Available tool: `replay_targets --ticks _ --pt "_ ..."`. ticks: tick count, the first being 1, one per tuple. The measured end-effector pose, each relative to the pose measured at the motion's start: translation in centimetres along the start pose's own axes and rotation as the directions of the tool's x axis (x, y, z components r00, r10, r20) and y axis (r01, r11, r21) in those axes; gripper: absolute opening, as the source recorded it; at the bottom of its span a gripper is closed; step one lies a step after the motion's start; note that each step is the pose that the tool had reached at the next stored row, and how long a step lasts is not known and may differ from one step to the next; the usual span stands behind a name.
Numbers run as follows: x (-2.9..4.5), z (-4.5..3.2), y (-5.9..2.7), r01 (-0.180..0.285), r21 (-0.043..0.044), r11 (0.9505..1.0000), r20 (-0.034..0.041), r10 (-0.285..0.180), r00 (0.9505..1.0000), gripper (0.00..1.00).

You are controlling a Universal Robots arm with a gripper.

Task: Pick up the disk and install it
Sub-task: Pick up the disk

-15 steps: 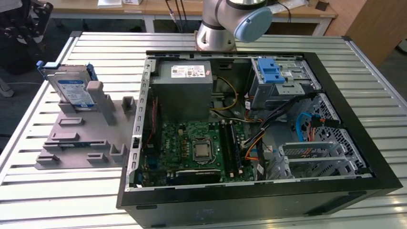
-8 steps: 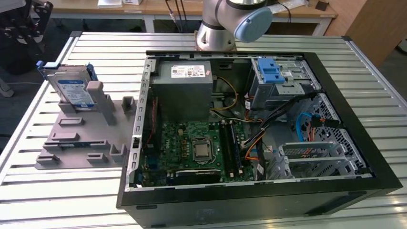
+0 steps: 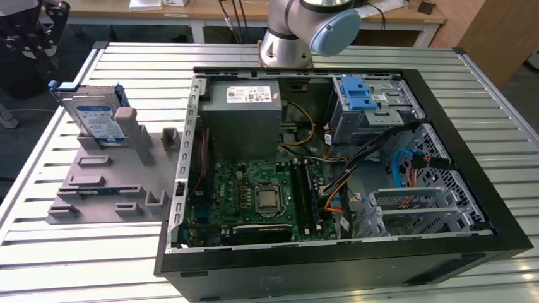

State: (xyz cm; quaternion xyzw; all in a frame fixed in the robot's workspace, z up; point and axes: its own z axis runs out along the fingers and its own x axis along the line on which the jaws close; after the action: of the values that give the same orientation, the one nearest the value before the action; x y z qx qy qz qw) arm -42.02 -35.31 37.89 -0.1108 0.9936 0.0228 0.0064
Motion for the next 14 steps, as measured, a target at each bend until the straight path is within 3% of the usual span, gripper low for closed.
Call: replay_targets --ticks 14 --pt "0.00 0.00 0.00 0.098 -0.0019 0.9952 -0.0043 -0.098 0.9952 0.11"
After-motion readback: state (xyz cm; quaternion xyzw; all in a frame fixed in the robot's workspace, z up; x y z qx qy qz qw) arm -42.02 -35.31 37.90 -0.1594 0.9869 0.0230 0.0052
